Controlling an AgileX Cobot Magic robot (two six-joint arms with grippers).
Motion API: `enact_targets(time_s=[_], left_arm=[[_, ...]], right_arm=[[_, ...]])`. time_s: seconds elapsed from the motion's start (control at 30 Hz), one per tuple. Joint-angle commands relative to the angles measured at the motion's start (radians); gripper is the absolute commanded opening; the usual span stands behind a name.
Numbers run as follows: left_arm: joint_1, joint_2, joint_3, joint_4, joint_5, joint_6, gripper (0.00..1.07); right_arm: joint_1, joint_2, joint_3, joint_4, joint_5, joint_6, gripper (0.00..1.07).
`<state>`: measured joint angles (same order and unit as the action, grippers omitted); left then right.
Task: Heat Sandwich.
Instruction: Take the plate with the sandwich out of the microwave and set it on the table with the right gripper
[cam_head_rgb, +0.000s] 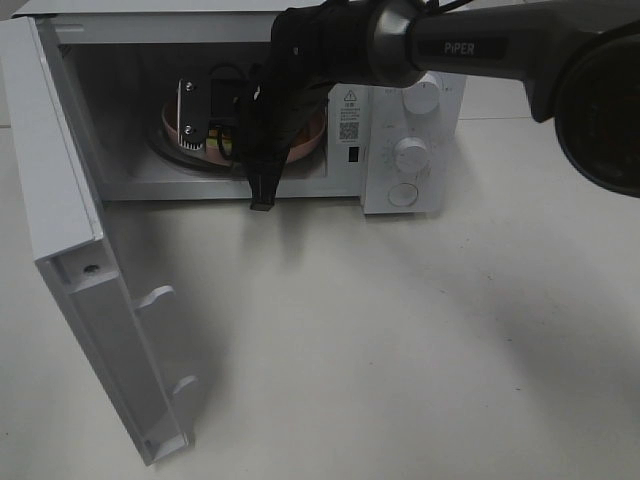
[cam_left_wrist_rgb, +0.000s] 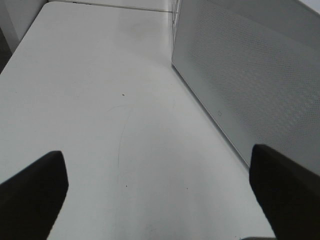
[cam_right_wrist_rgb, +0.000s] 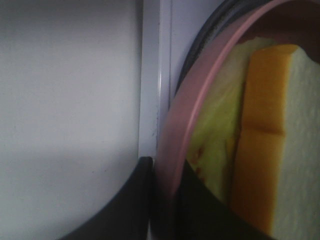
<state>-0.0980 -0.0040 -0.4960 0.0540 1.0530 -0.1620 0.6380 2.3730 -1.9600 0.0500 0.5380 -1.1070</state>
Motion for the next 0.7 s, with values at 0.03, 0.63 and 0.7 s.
enact_targets(time_s=[0.03,0.63,0.7], left_arm=[[0.0,-0.016,0.0,-0.008,-0.009,-0.009,0.91],[0.0,-0.016,0.0,-0.008,-0.009,-0.009,0.91],[0.0,-0.016,0.0,-0.008,-0.009,-0.009,0.91]], right_arm=[[0.005,-0.031,0.003,-0.034,-0.005,-0.014,0.0],[0.04,-0.062,0.003,-0.101,-0.003,-0.023,0.0],[0.04,-0.062,0.003,-0.101,-0.001,-0.027,0.0]])
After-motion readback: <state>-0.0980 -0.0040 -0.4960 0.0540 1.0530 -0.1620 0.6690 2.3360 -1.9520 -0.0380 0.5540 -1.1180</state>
